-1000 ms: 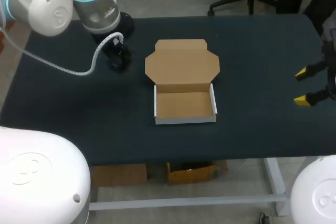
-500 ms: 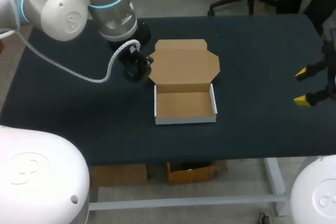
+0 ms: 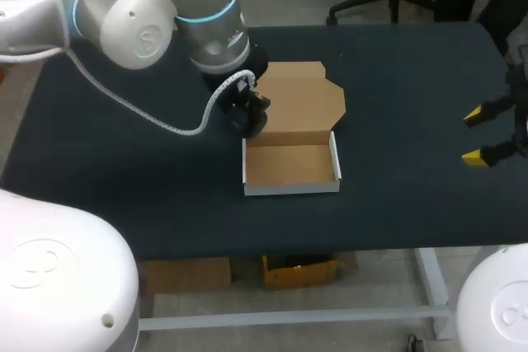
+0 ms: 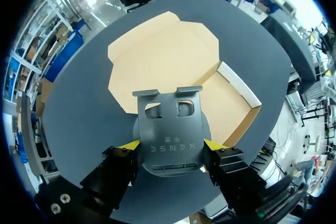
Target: Assemble the packaging by folding the flat box into shape, placing the metal phone stand inside, and closing the box properly
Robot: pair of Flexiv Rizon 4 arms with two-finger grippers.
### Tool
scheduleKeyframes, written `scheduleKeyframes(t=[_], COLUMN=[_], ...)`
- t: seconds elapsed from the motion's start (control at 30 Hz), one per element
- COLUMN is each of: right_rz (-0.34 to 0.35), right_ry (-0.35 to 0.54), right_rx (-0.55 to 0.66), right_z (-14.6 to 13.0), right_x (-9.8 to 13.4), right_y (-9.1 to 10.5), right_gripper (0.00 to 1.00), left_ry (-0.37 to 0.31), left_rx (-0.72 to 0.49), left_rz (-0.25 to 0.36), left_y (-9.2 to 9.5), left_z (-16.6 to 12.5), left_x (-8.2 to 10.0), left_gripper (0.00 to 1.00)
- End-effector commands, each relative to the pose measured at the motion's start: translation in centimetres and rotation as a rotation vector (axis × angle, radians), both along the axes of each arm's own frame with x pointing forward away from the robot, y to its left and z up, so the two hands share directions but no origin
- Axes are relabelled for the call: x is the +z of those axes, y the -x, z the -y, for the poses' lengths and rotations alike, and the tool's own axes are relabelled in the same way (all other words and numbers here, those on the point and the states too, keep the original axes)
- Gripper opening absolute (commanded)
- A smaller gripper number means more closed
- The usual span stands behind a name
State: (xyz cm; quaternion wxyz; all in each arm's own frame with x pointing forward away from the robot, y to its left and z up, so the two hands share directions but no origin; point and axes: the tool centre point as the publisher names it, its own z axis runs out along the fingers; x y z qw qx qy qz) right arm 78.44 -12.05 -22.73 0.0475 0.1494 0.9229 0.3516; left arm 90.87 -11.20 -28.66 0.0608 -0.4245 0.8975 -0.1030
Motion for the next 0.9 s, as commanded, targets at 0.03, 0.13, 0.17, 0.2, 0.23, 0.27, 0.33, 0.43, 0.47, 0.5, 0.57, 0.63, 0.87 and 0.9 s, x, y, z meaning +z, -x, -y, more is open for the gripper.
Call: scheduleKeyframes(t=[0.03, 0.13, 0.17, 0.2, 0.23, 0.27, 0.33, 0.43, 0.47, 0.5, 0.57, 0.63, 0.87, 0.9], right_rz=[0.0, 0.0, 0.0, 0.0, 0.0, 0.0, 0.0, 0.0, 0.0, 0.0, 0.0, 0.0, 0.0, 0.0], right_ry=[0.0, 0.0, 0.0, 0.0, 0.0, 0.0, 0.0, 0.0, 0.0, 0.0, 0.0, 0.0, 0.0, 0.0], right_rx=[0.0, 0.0, 0.0, 0.0, 0.0, 0.0, 0.0, 0.0, 0.0, 0.0, 0.0, 0.0, 0.0, 0.0], right_z=[0.0, 0.0, 0.0, 0.0, 0.0, 0.0, 0.0, 0.0, 0.0, 0.0, 0.0, 0.0, 0.0, 0.0], right_x=[0.1, 0.1, 0.1, 0.1, 0.1, 0.1, 0.1, 0.1, 0.1, 0.1, 0.1, 0.1, 0.1, 0.1], right_y=[0.1, 0.1, 0.1, 0.1, 0.1, 0.1, 0.1, 0.1, 0.1, 0.1, 0.1, 0.1, 0.1, 0.1], right_gripper=[1.0, 1.0, 1.0, 1.0, 1.0, 1.0, 1.0, 1.0, 1.0, 1.0, 1.0, 1.0, 1.0, 1.0], left_ry=[-0.008, -0.013, -0.016, -0.016, -0.013, -0.011, -0.002, 0.008, 0.008, 0.013, 0.016, 0.023, 0.01, 0.009], left_rx=[0.013, 0.022, 0.029, 0.033, 0.037, 0.042, 0.048, 0.057, 0.062, 0.059, 0.059, 0.057, 0.048, 0.048], left_rz=[-0.015, -0.018, -0.018, -0.023, -0.03, -0.031, -0.045, -0.054, -0.046, -0.053, -0.041, -0.045, -0.026, -0.027], left_y=[-0.2, -0.1, 0.0, 0.0, 0.0, 0.1, 0.2, 0.3, 0.4, 0.5, 0.6, 0.8, 1.0, 1.1], left_z=[1.5, 2.4, 2.7, 3.0, 3.3, 3.6, 4.1, 5.0, 5.3, 5.5, 6.1, 6.5, 7.5, 7.5], left_x=[-0.8, -1.6, -1.9, -2.2, -2.4, -2.6, -3.1, -3.7, -3.8, -3.9, -4.3, -4.6, -6.1, -6.3], left_gripper=[0.0, 0.0, 0.0, 0.0, 0.0, 0.0, 0.0, 0.0, 0.0, 0.0, 0.0, 0.0, 0.0, 0.0])
